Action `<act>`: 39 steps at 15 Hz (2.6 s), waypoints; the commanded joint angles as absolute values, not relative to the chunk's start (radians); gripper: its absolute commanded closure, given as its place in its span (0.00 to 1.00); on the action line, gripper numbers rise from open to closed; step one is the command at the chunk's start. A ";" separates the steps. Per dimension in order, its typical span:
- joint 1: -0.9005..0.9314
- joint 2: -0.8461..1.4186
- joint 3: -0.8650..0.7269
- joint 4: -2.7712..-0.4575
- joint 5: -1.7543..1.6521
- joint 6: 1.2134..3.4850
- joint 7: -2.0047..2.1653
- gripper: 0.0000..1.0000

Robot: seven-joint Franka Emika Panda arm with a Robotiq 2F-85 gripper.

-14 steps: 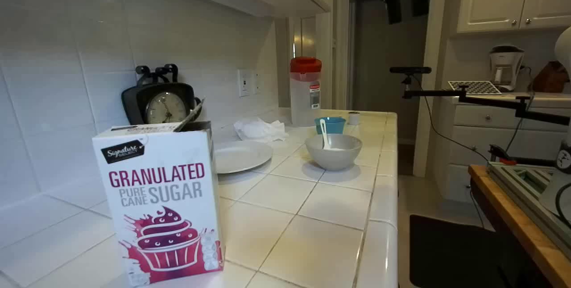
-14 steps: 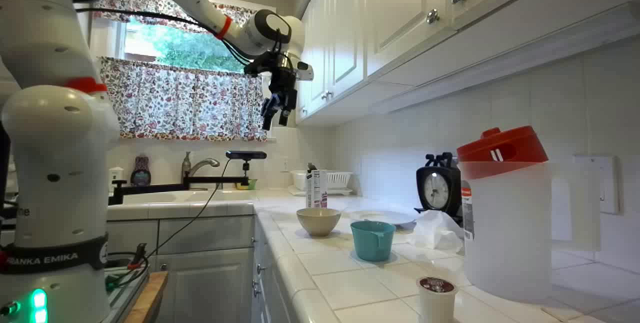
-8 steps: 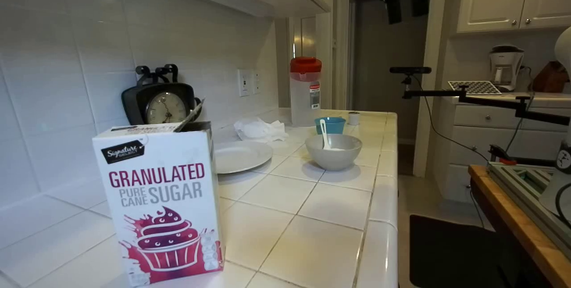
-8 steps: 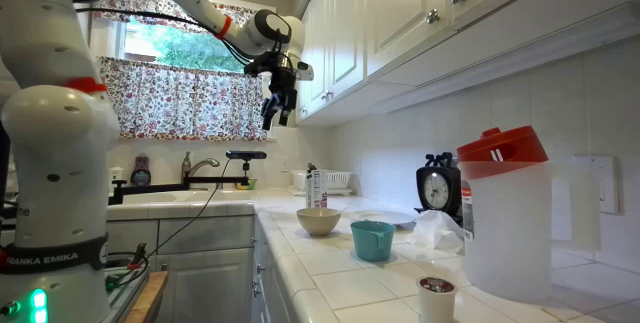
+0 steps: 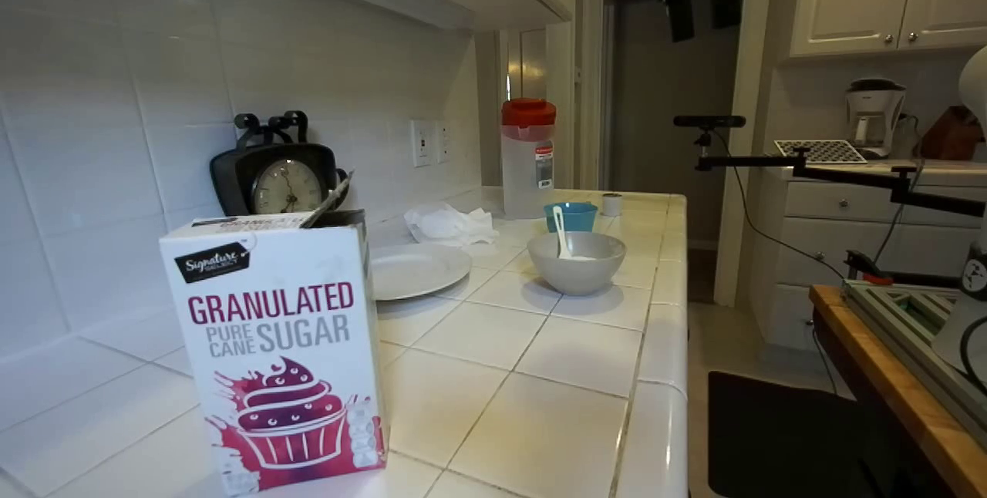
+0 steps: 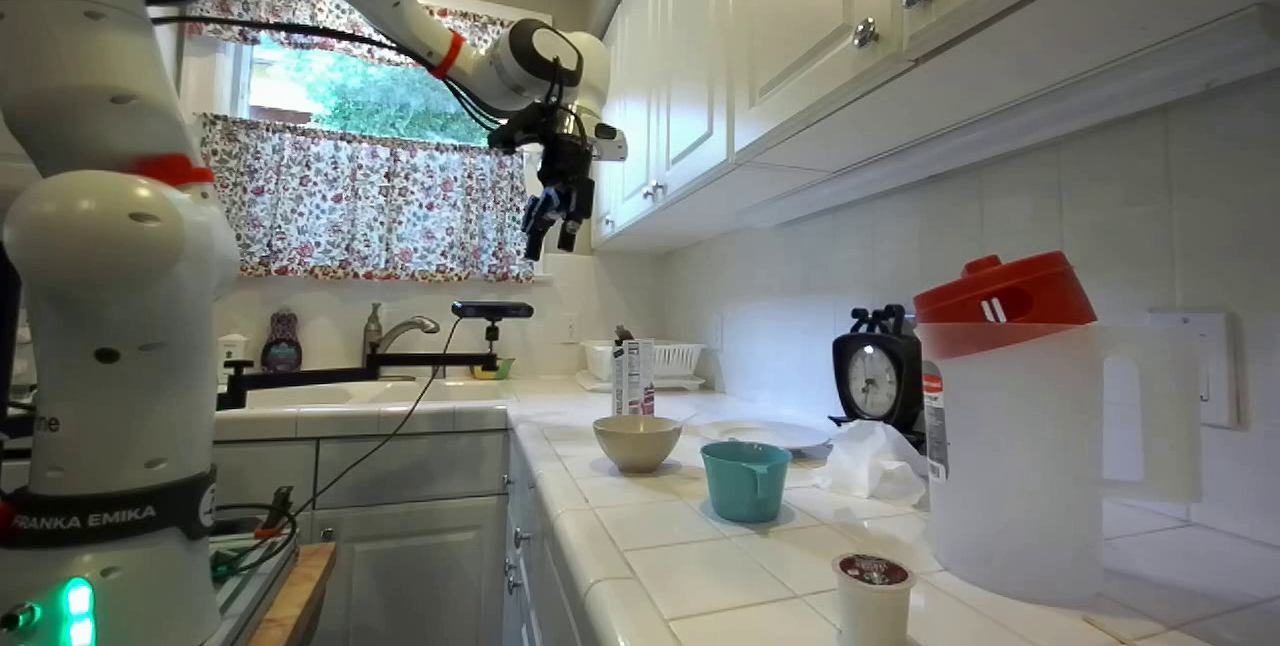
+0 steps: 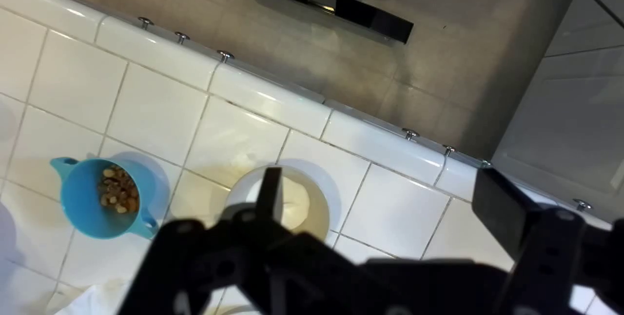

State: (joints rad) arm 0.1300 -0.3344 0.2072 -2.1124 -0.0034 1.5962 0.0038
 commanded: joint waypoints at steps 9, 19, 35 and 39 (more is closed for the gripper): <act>0.144 -0.332 0.196 -2.109 -0.007 1.593 0.008 0.00; 0.143 -0.334 0.197 -2.112 -0.013 1.594 0.011 0.00; 0.022 -0.464 0.040 -2.349 -0.066 1.753 0.068 0.00; -0.027 -0.474 0.034 -2.381 -0.081 1.770 0.180 0.00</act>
State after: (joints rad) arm -0.0031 -0.4393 0.0307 -2.3405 -0.0830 1.7346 0.0888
